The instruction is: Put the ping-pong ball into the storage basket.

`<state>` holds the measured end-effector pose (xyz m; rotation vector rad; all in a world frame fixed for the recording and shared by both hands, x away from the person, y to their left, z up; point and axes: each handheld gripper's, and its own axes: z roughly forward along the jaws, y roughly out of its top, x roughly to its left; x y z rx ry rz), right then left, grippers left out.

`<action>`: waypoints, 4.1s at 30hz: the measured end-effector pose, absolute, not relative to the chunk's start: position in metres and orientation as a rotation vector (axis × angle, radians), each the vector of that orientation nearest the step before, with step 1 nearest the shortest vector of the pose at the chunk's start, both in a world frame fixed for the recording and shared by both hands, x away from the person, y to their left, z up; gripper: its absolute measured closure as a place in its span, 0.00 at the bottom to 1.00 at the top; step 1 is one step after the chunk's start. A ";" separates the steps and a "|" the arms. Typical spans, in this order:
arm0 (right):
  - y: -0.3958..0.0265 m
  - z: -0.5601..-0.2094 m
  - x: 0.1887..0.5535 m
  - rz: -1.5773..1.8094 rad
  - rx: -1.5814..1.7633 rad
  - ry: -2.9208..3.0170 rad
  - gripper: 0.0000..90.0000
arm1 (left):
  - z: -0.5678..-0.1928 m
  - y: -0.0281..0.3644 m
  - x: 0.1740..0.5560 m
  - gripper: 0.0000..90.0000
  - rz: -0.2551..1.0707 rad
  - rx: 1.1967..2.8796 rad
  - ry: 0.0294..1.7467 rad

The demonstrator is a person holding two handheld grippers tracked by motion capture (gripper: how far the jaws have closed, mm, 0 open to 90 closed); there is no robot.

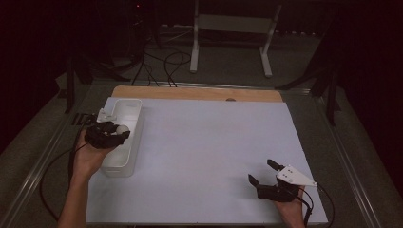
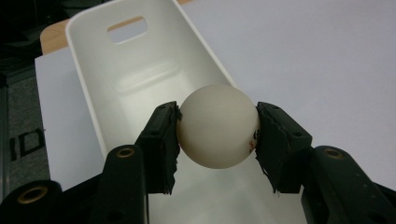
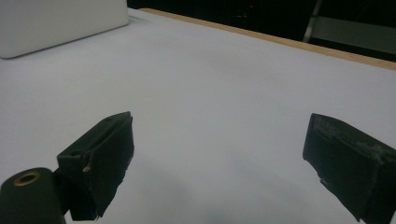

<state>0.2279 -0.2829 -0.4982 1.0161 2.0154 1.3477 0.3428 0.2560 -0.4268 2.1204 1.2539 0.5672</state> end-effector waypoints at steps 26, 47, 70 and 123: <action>-0.283 -0.498 0.228 1.344 1.013 2.017 0.10 | -0.441 0.261 0.339 0.57 0.575 2.143 1.302; -0.282 -0.499 0.228 1.341 1.005 2.020 0.10 | -0.444 0.265 0.335 0.29 0.585 2.124 1.303; -0.281 -0.499 0.228 1.341 1.006 2.027 0.10 | -0.436 0.268 0.323 0.00 0.624 2.065 1.263; -0.278 -0.500 0.228 1.349 0.998 2.029 0.10 | -0.468 0.244 0.247 0.00 0.636 1.859 0.951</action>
